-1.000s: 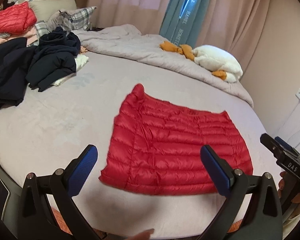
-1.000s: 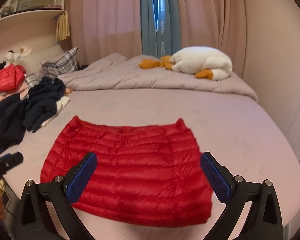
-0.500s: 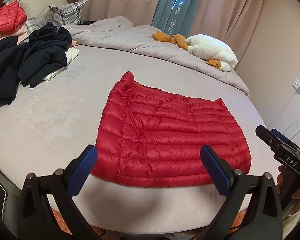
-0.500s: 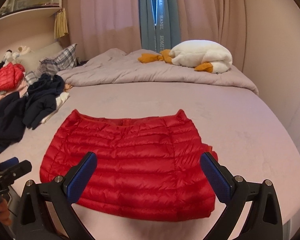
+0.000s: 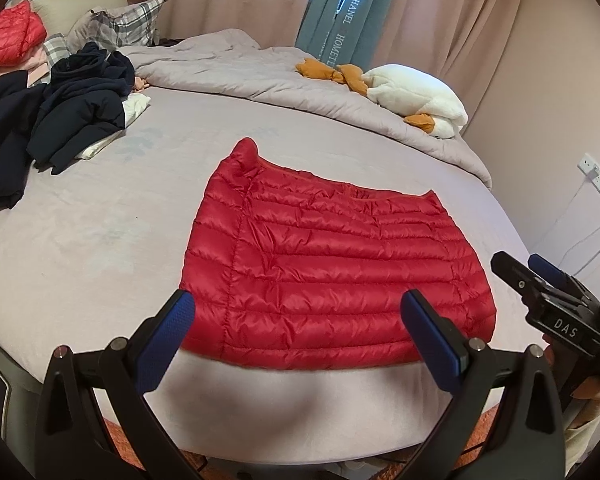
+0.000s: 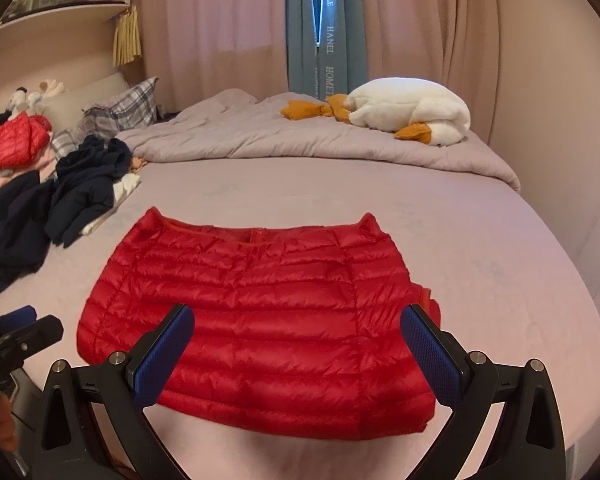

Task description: Fold large clothes

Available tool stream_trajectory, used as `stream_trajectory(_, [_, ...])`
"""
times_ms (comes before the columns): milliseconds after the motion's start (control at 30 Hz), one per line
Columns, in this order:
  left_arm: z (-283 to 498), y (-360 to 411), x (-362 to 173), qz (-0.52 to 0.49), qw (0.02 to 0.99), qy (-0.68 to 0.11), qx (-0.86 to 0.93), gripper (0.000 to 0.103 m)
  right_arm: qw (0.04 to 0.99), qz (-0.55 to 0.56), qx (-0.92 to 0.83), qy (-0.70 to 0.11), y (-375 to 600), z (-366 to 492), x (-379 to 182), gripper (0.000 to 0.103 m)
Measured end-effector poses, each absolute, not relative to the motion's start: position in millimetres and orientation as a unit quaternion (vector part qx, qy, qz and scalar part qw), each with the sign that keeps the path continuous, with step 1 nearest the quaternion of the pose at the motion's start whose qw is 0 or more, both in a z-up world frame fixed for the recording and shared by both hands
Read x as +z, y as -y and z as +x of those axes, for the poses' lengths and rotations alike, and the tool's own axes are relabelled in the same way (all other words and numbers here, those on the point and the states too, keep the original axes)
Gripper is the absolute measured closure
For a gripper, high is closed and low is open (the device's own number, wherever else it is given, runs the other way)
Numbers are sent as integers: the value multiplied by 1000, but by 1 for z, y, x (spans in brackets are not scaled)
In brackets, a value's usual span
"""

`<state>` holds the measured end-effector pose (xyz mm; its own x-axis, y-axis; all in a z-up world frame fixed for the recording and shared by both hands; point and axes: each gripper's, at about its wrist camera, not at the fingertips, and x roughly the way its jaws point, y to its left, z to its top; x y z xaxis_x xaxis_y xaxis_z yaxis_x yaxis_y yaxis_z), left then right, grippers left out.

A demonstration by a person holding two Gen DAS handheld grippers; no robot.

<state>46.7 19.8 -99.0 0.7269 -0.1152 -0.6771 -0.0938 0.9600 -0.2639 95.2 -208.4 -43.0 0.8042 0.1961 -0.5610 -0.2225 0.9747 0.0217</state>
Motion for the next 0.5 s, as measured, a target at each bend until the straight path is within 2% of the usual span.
stream_trajectory(500, [46,-20,-103,-150,912,-382,-17,0,945,-29,119,-302,201,95,-48,1])
